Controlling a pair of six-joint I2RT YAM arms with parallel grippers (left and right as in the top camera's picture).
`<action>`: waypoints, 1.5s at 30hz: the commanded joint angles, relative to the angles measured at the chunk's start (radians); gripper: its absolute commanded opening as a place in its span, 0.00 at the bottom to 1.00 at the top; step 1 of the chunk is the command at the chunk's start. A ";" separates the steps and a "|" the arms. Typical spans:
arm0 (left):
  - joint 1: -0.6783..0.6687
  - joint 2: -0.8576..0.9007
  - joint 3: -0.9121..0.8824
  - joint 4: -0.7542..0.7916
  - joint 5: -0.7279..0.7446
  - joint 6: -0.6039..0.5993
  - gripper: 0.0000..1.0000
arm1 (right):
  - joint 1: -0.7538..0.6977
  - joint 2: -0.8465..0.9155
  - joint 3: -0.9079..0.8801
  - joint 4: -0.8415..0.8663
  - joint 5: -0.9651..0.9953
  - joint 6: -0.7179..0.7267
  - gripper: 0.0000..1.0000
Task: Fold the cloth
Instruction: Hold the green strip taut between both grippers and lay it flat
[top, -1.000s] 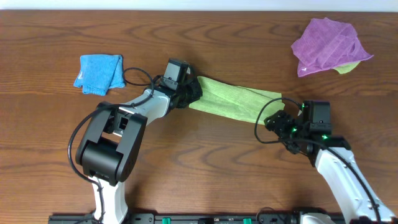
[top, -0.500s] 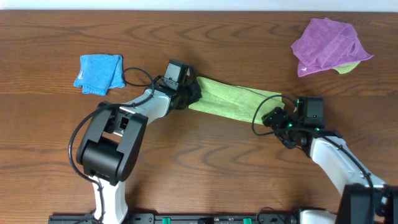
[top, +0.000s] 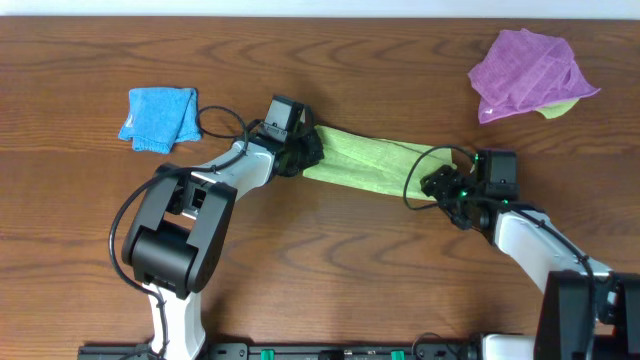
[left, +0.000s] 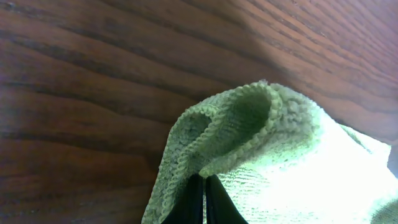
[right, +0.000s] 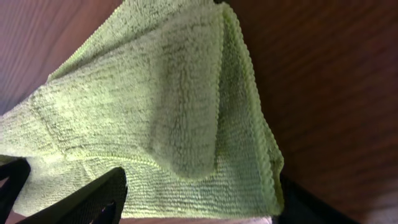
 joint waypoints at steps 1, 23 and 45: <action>-0.003 0.021 -0.019 -0.047 -0.045 0.022 0.06 | -0.002 0.035 0.002 0.008 0.037 0.014 0.71; -0.003 0.021 -0.019 -0.193 -0.043 0.022 0.06 | -0.002 0.111 0.002 0.123 0.097 -0.049 0.22; -0.007 0.021 -0.019 -0.189 -0.044 0.029 0.06 | 0.003 -0.034 0.065 0.071 0.032 -0.198 0.01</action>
